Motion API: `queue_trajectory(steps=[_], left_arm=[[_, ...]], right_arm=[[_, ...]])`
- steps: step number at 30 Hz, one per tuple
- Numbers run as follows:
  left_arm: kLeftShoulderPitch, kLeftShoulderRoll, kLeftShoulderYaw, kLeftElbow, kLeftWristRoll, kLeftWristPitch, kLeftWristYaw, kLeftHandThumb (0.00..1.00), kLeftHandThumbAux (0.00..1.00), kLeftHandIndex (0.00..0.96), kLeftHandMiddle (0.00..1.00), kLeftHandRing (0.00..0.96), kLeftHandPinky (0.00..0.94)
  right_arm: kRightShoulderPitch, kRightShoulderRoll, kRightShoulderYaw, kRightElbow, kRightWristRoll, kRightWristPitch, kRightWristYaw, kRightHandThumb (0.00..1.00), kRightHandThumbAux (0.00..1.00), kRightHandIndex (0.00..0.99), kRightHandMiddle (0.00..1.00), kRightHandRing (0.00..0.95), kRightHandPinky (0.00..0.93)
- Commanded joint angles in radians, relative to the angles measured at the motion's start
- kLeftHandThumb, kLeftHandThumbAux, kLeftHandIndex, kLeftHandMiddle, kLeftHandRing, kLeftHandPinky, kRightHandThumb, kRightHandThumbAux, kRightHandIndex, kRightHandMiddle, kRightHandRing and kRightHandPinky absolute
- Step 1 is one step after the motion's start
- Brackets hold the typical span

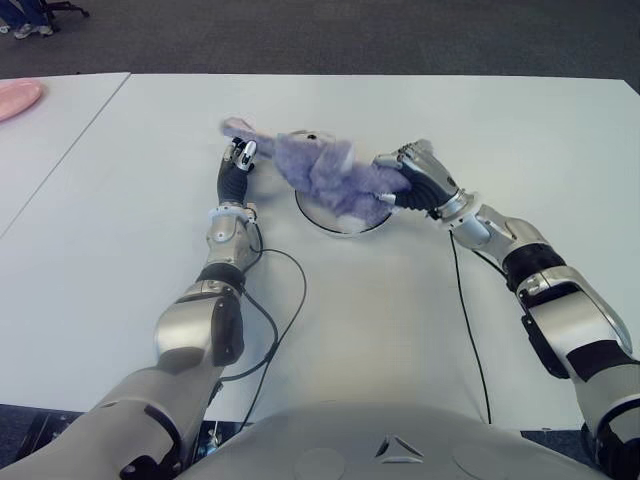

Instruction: Put the doll into the plate.

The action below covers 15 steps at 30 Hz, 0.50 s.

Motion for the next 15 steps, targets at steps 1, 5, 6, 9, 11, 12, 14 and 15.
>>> queue_trajectory(steps=[1,5,6,9,11,12,14,15], left_arm=[[0.173,-0.075,-0.006,0.121,0.011,0.109,0.010,0.000,0.431,0.101,0.117,0.105,0.095],[0.171,-0.078,-0.009,0.122,0.013,0.113,0.014,0.000,0.433,0.098,0.116,0.104,0.095],[0.171,-0.079,-0.007,0.122,0.011,0.114,0.013,0.000,0.433,0.098,0.116,0.104,0.096],[0.171,-0.079,-0.004,0.122,0.007,0.114,0.011,0.000,0.437,0.097,0.115,0.103,0.095],[0.171,-0.080,-0.002,0.121,0.006,0.113,0.010,0.000,0.437,0.096,0.114,0.102,0.094],[0.171,-0.079,-0.005,0.122,0.009,0.118,0.014,0.000,0.438,0.095,0.113,0.102,0.094],[0.170,-0.077,-0.009,0.123,0.014,0.126,0.021,0.000,0.438,0.095,0.112,0.101,0.094],[0.169,-0.076,-0.010,0.123,0.015,0.128,0.023,0.000,0.439,0.096,0.111,0.101,0.095]], right_arm=[[0.042,0.010,0.021,0.026,-0.018,0.017,0.028,0.701,0.725,0.438,0.903,0.903,0.897],[0.059,0.016,0.019,0.041,0.011,0.040,0.075,0.700,0.724,0.437,0.906,0.905,0.901],[0.060,0.017,0.017,0.043,0.023,0.043,0.092,0.700,0.724,0.437,0.906,0.905,0.901],[0.064,0.018,0.012,0.041,0.047,0.054,0.130,0.700,0.724,0.438,0.907,0.908,0.902],[0.068,0.017,0.011,0.036,0.059,0.063,0.149,0.700,0.724,0.438,0.907,0.909,0.902],[0.071,0.017,0.007,0.034,0.069,0.068,0.159,0.700,0.724,0.438,0.908,0.910,0.902],[0.075,0.018,-0.001,0.034,0.086,0.076,0.175,0.699,0.724,0.437,0.908,0.910,0.902],[0.075,0.019,-0.005,0.037,0.095,0.080,0.182,0.699,0.724,0.437,0.908,0.911,0.901]])
